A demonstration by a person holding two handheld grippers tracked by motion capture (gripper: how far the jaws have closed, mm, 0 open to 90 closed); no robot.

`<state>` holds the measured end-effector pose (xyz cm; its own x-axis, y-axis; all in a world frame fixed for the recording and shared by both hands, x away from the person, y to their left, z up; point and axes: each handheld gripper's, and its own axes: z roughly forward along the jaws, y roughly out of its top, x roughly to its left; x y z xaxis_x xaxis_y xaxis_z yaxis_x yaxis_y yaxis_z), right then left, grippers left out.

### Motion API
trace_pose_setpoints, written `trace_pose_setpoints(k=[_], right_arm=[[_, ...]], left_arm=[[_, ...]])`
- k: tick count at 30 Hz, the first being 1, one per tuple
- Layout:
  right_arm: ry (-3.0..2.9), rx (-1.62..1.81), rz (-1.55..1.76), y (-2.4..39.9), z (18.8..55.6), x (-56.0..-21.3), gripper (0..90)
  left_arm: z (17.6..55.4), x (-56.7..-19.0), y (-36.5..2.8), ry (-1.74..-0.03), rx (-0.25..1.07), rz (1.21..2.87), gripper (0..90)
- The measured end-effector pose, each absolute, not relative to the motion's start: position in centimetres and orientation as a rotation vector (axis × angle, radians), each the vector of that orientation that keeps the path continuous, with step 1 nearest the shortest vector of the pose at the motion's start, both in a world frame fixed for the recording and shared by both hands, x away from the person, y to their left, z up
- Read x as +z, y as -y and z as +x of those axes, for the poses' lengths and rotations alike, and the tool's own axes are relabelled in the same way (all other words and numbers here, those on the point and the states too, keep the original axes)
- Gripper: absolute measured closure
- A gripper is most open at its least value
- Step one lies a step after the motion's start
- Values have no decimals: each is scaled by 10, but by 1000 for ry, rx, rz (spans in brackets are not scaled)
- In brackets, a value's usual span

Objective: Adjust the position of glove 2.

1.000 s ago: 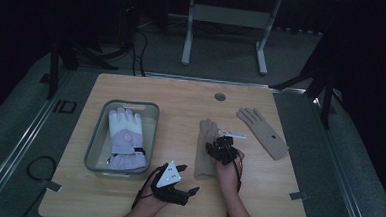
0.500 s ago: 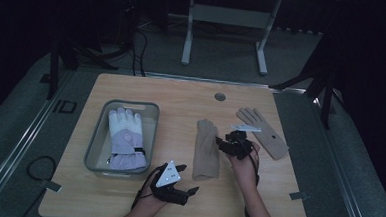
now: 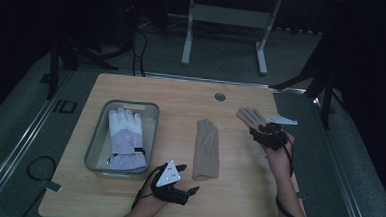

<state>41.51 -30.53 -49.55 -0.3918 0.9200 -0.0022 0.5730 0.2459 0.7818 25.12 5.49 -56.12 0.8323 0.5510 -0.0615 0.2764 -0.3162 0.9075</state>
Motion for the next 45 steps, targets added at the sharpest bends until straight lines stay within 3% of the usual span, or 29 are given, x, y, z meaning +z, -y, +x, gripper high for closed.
trace_pose_setpoints(k=[9, 25, 31, 33, 41, 45], right_arm=[[-2070, 944, 1372, 340, 437, -502, 547], [-2163, 829, 1399, 353, 474, -537, 496], [-2166, 885, 1435, 353, 473, -546, 640], [-2149, 874, 1468, 351, 471, -545, 785], [-2010, 858, 1633, 340, 459, -538, 834], [-1880, 917, 1693, 335, 433, -522, 836]], left_arm=[[251, -561, -55, -625, 306, 1909, 158], [252, -561, -56, -630, 295, 1905, 158], [251, -561, -56, -633, 295, 1906, 158], [251, -561, -56, -632, 298, 1909, 158], [251, -561, -55, -635, 297, 1908, 158], [251, -561, -56, -632, 303, 1909, 158]])
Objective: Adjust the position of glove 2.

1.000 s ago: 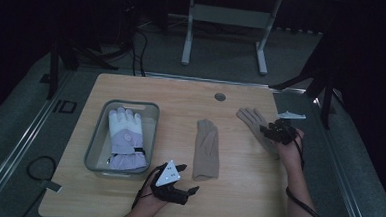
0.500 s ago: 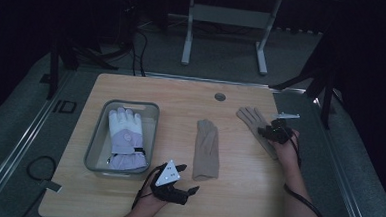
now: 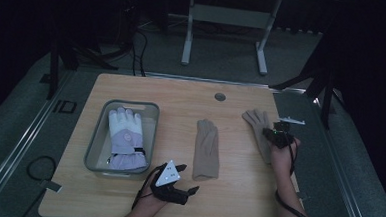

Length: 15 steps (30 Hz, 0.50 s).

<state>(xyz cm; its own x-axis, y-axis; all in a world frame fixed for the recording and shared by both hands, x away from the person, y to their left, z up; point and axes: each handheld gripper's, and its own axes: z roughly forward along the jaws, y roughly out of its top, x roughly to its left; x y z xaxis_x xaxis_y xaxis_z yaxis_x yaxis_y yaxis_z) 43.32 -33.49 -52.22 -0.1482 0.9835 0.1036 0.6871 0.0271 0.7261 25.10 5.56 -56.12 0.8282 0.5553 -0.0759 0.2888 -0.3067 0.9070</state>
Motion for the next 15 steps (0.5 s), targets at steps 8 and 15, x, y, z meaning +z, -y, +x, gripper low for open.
trace_pose_setpoints(k=[8, 15], right_arm=[[-1764, 929, 1762, 329, 390, -505, 834], [-1726, 974, 1783, 317, 360, -502, 830]], left_arm=[[251, -561, -55, -628, 306, 1913, 159], [250, -561, -55, -625, 313, 1910, 158]])
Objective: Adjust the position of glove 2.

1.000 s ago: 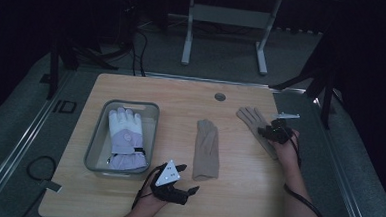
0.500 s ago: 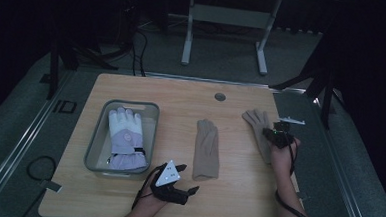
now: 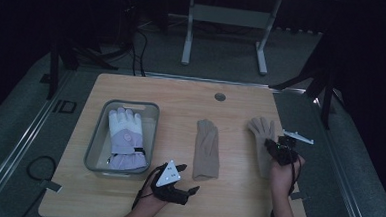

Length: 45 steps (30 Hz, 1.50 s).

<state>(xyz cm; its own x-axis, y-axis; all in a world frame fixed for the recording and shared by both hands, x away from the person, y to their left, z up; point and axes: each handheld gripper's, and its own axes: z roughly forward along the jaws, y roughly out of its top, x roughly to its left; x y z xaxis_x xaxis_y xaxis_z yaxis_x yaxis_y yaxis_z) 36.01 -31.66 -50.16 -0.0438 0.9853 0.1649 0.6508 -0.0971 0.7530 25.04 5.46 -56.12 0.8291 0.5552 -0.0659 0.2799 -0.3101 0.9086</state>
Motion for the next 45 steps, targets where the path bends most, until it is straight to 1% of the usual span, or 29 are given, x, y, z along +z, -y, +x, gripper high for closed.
trace_pose_setpoints(k=[4, 9, 11, 14, 15, 18, 22, 25, 31, 36, 38, 45], right_arm=[[-1698, 977, 1795, 314, 352, -503, 831], [-1684, 963, 1821, 308, 344, -514, 830], [-1693, 944, 1845, 304, 342, -526, 828], [-1700, 924, 1858, 303, 343, -533, 825], [-1718, 887, 1861, 302, 346, -541, 816], [-1720, 883, 1868, 302, 347, -549, 799], [-1729, 886, 1874, 303, 349, -548, 756], [-1754, 914, 1852, 303, 348, -543, 690], [-1874, 1018, 1741, 308, 353, -520, 617], [-1991, 1047, 1611, 318, 359, -511, 604], [-2066, 1034, 1545, 326, 362, -513, 571], [-2195, 1024, 1391, 348, 364, -519, 560]], left_arm=[[250, -561, -54, -626, 314, 1911, 158], [250, -561, -54, -625, 315, 1911, 158], [250, -561, -54, -625, 316, 1911, 158], [250, -561, -54, -622, 318, 1914, 158], [250, -561, -54, -621, 318, 1915, 158], [250, -561, -54, -622, 314, 1917, 158], [250, -561, -54, -620, 314, 1918, 158], [249, -561, -54, -617, 314, 1916, 158], [249, -561, -55, -612, 311, 1915, 158], [248, -561, -55, -601, 315, 1918, 158], [248, -561, -55, -598, 313, 1920, 158], [244, -560, -56, -594, 307, 1918, 158]])
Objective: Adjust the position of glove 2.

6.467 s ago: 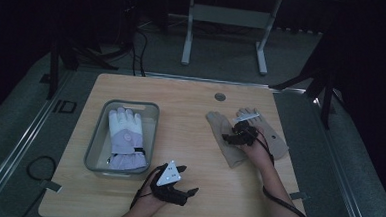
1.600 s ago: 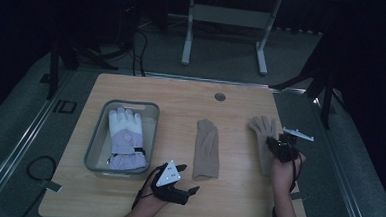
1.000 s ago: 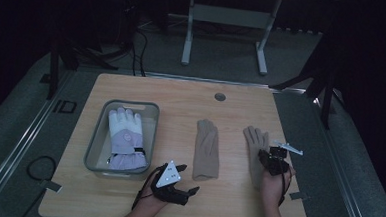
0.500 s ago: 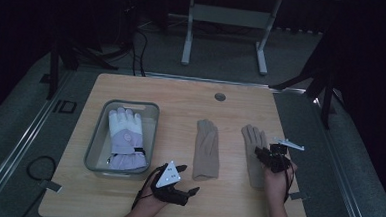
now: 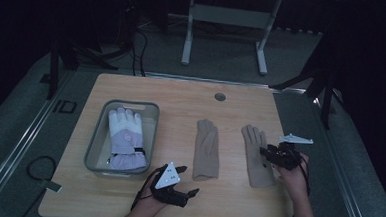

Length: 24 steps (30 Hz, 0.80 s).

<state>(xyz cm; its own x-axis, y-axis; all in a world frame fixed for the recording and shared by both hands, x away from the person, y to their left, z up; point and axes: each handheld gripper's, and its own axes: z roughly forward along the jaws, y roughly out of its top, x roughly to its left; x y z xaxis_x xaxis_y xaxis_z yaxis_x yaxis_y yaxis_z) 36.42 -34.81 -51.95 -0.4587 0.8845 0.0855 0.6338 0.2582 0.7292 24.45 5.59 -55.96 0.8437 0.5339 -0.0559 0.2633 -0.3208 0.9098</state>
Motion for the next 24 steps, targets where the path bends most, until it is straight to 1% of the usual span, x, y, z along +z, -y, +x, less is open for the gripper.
trace_pose_setpoints(k=[1, 7, 17, 19, 20, 21, 22, 23, 24], right_arm=[[-2239, 1028, 1326, 352, 364, -521, 551], [-2325, 1008, 1238, 353, 363, -528, 519], [-2303, 1042, 1260, 352, 368, -551, 543], [-2289, 1014, 1228, 348, 365, -552, 574], [-2275, 1020, 1240, 347, 364, -553, 614], [-2275, 1020, 1240, 347, 364, -553, 614], [-2257, 1031, 1272, 346, 362, -553, 762], [-2257, 1031, 1272, 346, 362, -553, 762], [-2229, 1028, 1315, 343, 360, -553, 813]], left_arm=[[243, -560, -56, -588, 306, 1916, 158], [240, -559, -56, -573, 312, 1923, 157], [238, -559, -59, -576, 300, 1898, 142], [238, -558, -60, -579, 305, 1893, 139], [238, -558, -60, -581, 299, 1891, 139], [238, -558, -60, -581, 299, 1891, 138], [239, -558, -60, -588, 300, 1890, 136], [239, -558, -60, -588, 300, 1890, 135], [239, -558, -60, -588, 298, 1890, 133]])
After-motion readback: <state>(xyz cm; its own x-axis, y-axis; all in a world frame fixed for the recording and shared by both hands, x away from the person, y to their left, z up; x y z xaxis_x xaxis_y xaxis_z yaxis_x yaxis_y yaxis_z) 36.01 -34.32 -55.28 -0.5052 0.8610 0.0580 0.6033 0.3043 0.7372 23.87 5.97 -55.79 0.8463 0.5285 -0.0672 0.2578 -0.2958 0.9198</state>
